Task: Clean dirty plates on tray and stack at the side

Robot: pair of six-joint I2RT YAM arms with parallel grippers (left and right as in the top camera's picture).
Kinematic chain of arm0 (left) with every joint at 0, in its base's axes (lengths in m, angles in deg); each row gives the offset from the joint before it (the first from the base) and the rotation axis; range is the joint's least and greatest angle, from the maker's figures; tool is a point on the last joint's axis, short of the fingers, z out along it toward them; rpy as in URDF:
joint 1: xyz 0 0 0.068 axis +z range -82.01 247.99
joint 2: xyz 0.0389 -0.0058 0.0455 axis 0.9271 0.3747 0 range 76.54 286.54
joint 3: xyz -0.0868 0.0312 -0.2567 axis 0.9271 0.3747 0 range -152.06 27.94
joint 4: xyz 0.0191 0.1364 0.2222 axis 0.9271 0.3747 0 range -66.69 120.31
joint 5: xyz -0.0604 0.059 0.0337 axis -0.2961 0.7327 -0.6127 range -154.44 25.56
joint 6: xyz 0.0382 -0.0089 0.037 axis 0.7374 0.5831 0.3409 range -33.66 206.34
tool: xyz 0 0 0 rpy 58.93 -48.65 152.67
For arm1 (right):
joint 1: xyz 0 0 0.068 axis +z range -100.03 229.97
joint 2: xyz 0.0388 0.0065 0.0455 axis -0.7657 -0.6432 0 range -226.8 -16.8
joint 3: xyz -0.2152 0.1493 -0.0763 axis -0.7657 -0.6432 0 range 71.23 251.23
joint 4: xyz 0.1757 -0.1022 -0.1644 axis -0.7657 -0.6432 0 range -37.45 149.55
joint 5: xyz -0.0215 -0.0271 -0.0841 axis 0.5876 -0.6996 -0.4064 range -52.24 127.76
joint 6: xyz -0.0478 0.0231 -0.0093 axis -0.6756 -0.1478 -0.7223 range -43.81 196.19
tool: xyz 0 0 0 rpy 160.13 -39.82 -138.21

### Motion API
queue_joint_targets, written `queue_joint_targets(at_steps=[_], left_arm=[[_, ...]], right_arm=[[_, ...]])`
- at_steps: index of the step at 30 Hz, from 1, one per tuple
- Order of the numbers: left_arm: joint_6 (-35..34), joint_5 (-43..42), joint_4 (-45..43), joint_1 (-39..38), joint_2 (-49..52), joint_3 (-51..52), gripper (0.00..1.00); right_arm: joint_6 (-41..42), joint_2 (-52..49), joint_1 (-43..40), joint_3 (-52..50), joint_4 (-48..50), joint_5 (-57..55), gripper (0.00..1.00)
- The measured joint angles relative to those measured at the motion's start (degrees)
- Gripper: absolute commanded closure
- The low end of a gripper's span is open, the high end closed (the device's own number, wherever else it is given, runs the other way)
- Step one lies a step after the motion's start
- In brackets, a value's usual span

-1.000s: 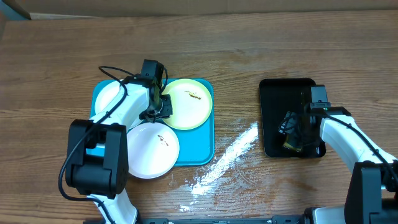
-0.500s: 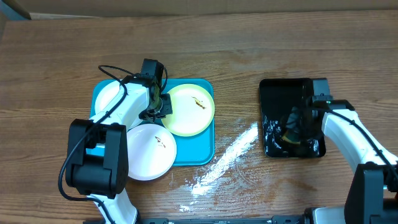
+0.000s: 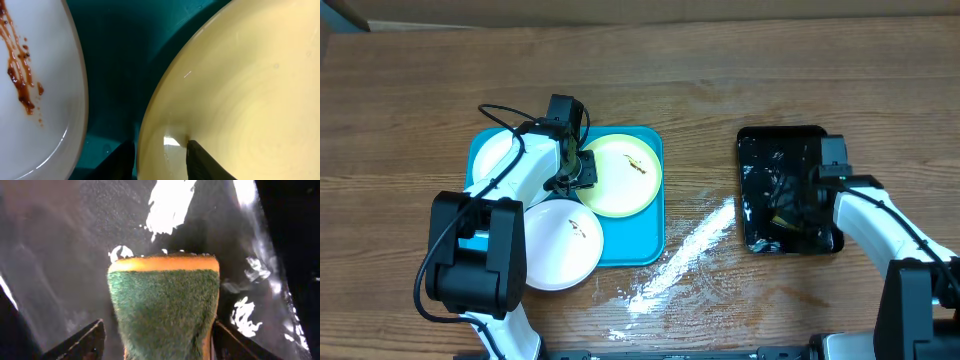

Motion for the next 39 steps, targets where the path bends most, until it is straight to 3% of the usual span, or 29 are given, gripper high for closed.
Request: queue_joint_targets(at_steps=[1,2,3,4,5,9,12,16,26,39], left_arm=[[0.0,0.0,-0.28,0.0,0.0,0.0,0.64],[0.0,0.0,-0.35,0.0,0.0,0.0,0.65],[-0.02,0.0,-0.37,0.0,0.0,0.0,0.7],[-0.02,0.0,-0.48,0.0,0.0,0.0,0.78],[-0.02,-0.02,-0.48,0.0,0.0,0.0,0.89],[-0.02,0.24,-0.46,0.0,0.0,0.0,0.96],[-0.02,0.02,-0.44,0.0,-0.02,-0.09,0.96],[-0.02,0.04,-0.44,0.0,-0.02,-0.35,0.96],[1.73,0.13,1.25,0.0,-0.28,-2.38,0.96],[3.02,0.02,1.75,0.0,-0.28,-2.43,0.96]], right_arm=[[-0.09,0.0,0.0,-0.7,0.74,0.0,0.42],[-0.11,0.0,0.0,-0.94,1.07,0.02,0.54],[0.02,0.0,0.0,-0.98,1.25,0.0,0.82],[-0.26,0.0,0.0,-0.98,1.44,0.0,0.96],[-0.2,0.0,0.0,-0.98,1.44,-0.02,0.96],[-0.07,0.0,0.0,1.38,-4.74,0.66,0.96],[-0.31,0.15,0.0,8.2,-12.28,3.37,0.96],[-1.51,0.46,-0.02,12.85,-15.04,5.35,0.96],[-6.47,0.46,-5.7,16.2,-18.62,20.44,0.96],[-7.8,0.5,-7.02,17.62,-25.99,23.69,0.96]])
